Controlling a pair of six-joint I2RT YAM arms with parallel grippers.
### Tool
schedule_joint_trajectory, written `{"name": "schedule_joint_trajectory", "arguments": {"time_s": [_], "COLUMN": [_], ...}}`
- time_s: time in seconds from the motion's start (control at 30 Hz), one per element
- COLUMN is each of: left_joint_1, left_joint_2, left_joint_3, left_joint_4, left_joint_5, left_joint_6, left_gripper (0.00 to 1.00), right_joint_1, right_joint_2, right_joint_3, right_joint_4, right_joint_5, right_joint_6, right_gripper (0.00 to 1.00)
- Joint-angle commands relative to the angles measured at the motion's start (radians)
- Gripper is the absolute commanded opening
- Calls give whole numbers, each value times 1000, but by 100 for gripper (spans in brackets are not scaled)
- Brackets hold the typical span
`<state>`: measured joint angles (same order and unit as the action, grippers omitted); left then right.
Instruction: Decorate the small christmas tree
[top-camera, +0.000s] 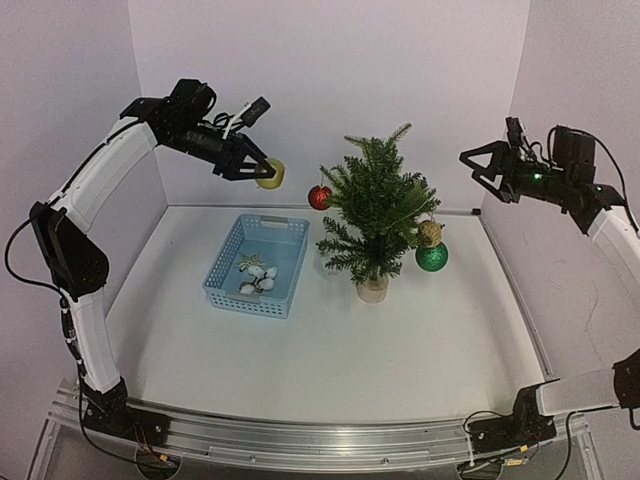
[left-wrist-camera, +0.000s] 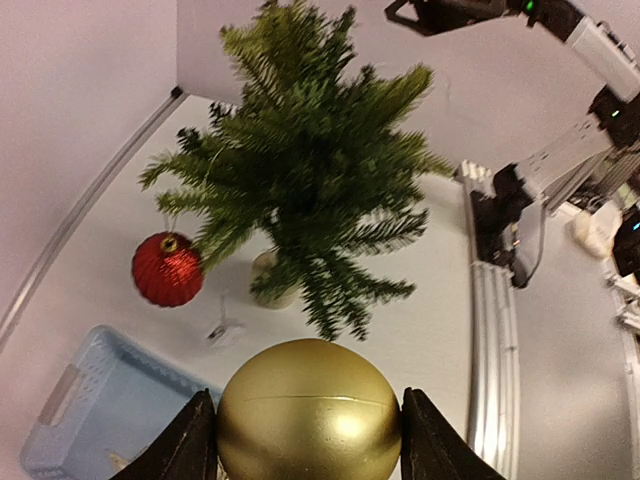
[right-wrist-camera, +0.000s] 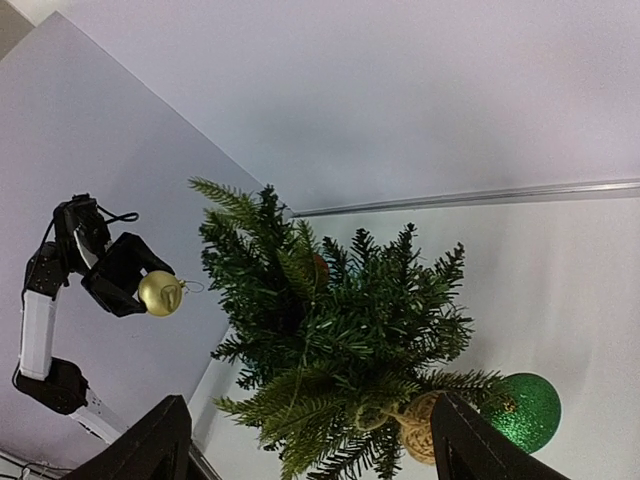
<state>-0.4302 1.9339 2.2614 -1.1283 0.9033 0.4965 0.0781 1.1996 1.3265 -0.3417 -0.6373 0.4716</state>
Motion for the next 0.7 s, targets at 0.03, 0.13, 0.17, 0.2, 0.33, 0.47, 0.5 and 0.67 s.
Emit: {"name": "schedule_joint_trajectory", "arguments": {"time_s": [0.03, 0.13, 0.17, 0.2, 0.33, 0.47, 0.5, 0.67], "left_joint_1": [2, -12, -21, -33, -107, -134, -136, -163], "left_joint_2": [-70, -107, -121, -132, -177, -197, -201, -195], "left_joint_3": [-81, -113, -119, -125, -177, -217, -225, -238], "left_joint_4": [180, 211, 215, 221, 225, 257, 270, 304], "left_joint_5": [205, 233, 238, 239, 228, 240, 245, 269], "left_joint_6": [-384, -429, -434, -435, -436, -477, -492, -542], "left_gripper": [47, 47, 47, 47, 47, 47, 47, 47], "right_joint_1": [174, 324, 355, 382, 565, 700, 722, 765], "right_joint_2": [-28, 0, 16, 28, 119, 185, 194, 241], "right_joint_3": [103, 145, 163, 175, 247, 286, 288, 301], "right_joint_4": [67, 69, 69, 69, 73, 73, 73, 75], "right_joint_5": [31, 75, 78, 84, 125, 201, 222, 267], "right_joint_6": [-94, -214, -247, -273, -434, -614, -655, -768], "right_gripper": [82, 82, 81, 81, 81, 83, 84, 88]}}
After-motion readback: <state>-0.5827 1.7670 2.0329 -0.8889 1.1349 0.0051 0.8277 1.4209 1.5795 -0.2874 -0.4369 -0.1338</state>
